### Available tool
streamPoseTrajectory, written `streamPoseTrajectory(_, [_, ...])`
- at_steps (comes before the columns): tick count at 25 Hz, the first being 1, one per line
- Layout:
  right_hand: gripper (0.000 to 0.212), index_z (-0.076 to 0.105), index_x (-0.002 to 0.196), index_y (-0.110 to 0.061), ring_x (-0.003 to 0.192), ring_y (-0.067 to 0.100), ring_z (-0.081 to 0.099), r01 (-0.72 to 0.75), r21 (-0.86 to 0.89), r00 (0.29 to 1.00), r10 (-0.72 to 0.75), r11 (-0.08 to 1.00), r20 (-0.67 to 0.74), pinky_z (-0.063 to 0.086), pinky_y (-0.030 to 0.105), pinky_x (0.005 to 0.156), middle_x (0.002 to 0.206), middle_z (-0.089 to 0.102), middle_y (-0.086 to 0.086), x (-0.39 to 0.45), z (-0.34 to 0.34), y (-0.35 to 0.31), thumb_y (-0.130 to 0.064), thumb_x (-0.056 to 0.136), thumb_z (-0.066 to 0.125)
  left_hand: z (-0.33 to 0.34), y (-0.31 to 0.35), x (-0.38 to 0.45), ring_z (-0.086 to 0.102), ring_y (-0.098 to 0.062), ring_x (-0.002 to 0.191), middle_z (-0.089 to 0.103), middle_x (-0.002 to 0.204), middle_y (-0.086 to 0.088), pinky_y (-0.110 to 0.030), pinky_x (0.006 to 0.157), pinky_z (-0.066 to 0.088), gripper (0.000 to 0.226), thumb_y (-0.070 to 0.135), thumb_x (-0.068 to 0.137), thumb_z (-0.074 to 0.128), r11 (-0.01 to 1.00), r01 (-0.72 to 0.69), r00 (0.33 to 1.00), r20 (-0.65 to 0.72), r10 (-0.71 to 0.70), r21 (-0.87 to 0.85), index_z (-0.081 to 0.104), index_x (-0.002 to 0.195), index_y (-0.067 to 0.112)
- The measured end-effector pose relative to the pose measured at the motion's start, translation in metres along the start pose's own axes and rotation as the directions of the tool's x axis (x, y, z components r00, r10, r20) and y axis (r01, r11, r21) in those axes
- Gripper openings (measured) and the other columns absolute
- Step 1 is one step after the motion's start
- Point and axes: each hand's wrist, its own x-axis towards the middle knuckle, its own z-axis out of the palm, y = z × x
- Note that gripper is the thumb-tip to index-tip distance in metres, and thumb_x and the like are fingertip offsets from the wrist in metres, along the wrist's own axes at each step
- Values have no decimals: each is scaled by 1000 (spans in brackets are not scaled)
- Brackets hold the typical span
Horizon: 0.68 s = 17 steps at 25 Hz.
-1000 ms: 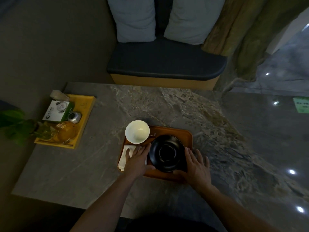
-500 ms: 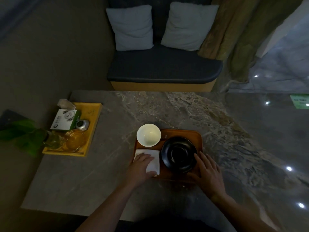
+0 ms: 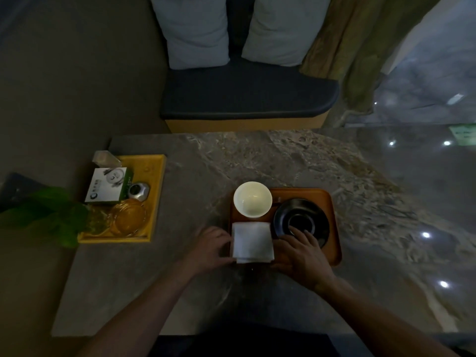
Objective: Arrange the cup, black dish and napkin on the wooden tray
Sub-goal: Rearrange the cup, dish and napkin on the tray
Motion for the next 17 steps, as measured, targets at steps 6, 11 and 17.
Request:
streamPoseTrajectory(6, [88,12,149,-36,147,34,-1,-21,-59,996,27,998,89,3,61,114,159,18,4,40,0,-18,-64,79,59,-4,-13,19,6,-25,151,20,161,1,-57,119,1,86,67,76,62,975,-98,985,157,67,198,28,149,35])
streamPoseTrajectory(11, [96,5,151,-35,145,34,-15,-34,-121,983,55,992,174,-6,63,112,163,5,3,48,1,-14,-66,78,60,2,-1,33,-1,-29,151,11,163,-3,-60,119,-3,92,67,76,62,965,-123,973,220,71,233,20,151,35])
streamPoseTrajectory(17, [93,12,150,-31,146,36,-15,2,-137,979,26,991,201,-10,65,111,162,12,2,54,-7,-16,-61,78,63,10,10,38,4,-30,150,18,160,-7,-61,118,-4,81,69,78,57,977,-53,977,211,8,208,29,145,34])
